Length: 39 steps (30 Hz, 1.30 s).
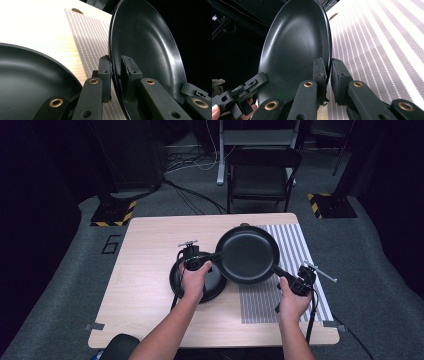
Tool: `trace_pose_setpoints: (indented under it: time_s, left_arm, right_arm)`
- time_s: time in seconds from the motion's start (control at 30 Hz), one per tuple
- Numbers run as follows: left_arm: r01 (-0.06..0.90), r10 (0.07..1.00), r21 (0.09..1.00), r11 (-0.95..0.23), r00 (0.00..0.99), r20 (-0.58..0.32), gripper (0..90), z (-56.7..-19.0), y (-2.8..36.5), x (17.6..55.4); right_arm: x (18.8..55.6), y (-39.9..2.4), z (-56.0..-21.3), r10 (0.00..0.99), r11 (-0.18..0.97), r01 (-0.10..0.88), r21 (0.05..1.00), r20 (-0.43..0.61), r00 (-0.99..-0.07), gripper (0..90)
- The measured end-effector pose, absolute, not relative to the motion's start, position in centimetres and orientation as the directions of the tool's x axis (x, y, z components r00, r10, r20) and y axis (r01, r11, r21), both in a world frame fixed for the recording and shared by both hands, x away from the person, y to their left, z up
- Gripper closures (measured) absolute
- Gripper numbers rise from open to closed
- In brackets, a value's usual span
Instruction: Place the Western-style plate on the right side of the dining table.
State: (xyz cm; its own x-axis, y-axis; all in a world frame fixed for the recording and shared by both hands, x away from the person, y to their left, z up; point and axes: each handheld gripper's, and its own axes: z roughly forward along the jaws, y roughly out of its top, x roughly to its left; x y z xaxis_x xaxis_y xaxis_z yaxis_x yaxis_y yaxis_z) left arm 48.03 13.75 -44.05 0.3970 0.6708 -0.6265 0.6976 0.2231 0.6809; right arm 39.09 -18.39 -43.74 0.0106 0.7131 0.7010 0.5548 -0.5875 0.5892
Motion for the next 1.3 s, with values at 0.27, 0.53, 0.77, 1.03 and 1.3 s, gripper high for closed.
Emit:
trace_pose_setpoints:
  time_s: [0.27, 0.53, 0.77, 1.03, 1.3]
  left_arm:
    - [0.709, 0.652, 0.675, 0.201, 0.418, -0.633, 78.9, -44.2, 12.1, 48.2]
    - [0.71, 0.639, 0.681, 0.18, 0.442, -0.63, 78.9, -43.9, 10.7, 48.3]
    - [0.717, 0.63, 0.676, 0.171, 0.448, -0.634, 78.9, -44.2, 9.8, 48.3]
    - [0.727, 0.625, 0.667, 0.164, 0.447, -0.64, 78.8, -44.9, 9.2, 48.0]
    - [0.736, 0.63, 0.66, 0.149, 0.444, -0.637, 78.7, -45.5, 8.9, 47.9]
  right_arm:
    - [38.1, -19.7, -43.6, 0.71, -0.61, 0.531, 0.588, 0.703, 0.036, 82.5]
    - [37.2, -20.9, -43.6, 0.714, -0.621, 0.508, 0.597, 0.698, 0.053, 82.5]
    - [36.6, -21.6, -43.5, 0.712, -0.631, 0.496, 0.596, 0.698, 0.067, 82.5]
    - [36.0, -22.1, -44.0, 0.714, -0.636, 0.494, 0.593, 0.696, 0.082, 82.6]
    - [35.7, -22.4, -44.7, 0.714, -0.635, 0.497, 0.591, 0.695, 0.085, 82.4]
